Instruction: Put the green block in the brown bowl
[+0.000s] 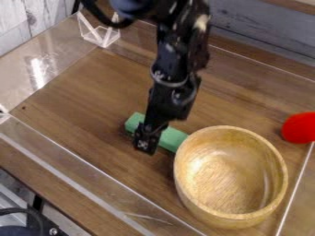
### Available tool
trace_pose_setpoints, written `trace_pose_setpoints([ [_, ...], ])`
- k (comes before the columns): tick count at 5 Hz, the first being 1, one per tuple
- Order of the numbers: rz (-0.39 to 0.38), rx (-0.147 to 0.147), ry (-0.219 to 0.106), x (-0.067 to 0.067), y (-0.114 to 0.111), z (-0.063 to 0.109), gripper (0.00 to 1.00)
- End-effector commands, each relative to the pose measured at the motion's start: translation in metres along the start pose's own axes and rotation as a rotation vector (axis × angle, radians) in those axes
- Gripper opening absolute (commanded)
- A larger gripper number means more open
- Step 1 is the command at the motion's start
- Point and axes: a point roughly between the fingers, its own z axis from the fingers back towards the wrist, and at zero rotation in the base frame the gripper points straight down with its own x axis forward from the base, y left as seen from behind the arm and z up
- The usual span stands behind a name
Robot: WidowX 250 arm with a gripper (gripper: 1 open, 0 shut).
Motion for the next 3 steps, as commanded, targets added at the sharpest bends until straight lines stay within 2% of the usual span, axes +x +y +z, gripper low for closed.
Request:
trace_pose_setpoints([
  [1,0.051,0.032,-0.005,-0.003,0.009,-0.007,1.00],
  [2,0.102,0.050,-0.010,-0.004,0.011,-0.015,1.00],
  [3,0.091,0.063,-0.020,-0.004,0.020,-0.012,1.00],
])
